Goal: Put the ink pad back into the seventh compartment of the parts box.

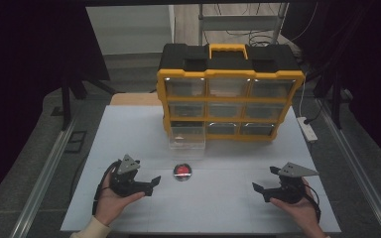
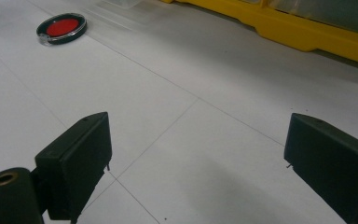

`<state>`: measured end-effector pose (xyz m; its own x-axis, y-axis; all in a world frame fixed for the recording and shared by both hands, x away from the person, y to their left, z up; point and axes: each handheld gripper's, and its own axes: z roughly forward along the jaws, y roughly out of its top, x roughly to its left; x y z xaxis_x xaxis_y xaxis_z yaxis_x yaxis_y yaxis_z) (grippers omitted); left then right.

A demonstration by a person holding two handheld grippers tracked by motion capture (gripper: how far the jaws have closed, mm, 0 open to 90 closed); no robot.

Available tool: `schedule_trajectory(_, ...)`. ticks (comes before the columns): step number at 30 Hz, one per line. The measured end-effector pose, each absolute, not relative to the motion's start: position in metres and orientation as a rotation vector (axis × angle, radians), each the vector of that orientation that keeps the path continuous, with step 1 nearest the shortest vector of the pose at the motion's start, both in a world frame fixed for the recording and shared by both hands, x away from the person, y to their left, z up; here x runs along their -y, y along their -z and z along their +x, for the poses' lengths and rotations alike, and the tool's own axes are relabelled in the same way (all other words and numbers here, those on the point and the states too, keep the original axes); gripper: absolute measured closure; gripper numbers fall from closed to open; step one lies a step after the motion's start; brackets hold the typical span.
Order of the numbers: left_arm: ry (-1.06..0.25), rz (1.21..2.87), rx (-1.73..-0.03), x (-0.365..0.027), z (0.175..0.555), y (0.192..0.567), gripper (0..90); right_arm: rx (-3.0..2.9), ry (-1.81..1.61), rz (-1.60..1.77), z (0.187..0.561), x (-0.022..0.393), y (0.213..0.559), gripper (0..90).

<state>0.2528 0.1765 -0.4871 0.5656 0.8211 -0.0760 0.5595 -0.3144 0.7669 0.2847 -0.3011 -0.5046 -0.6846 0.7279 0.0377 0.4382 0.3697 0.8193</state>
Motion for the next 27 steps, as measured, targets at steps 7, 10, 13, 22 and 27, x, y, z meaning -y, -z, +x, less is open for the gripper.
schedule_trajectory(7,-0.392,2.042,-1.089,-0.166,0.261,0.485,7.2,-2.305,-1.225,1.023,0.285,0.301,0.505,7.4)
schedule_trajectory(10,-0.383,2.050,-1.075,-0.158,0.265,0.483,7.3,-2.305,-1.222,1.021,0.285,0.301,0.505,7.4)
schedule_trajectory(13,-0.380,2.056,-1.067,-0.155,0.266,0.482,7.3,-2.305,-1.222,1.019,0.285,0.301,0.505,7.4)
schedule_trajectory(22,-0.358,2.095,-1.061,-0.139,0.275,0.481,7.4,-2.308,-1.220,1.020,0.285,0.302,0.505,7.4)
schedule_trajectory(27,-0.349,2.110,-1.040,-0.132,0.279,0.480,7.4,-2.308,-1.219,1.020,0.285,0.302,0.505,7.4)
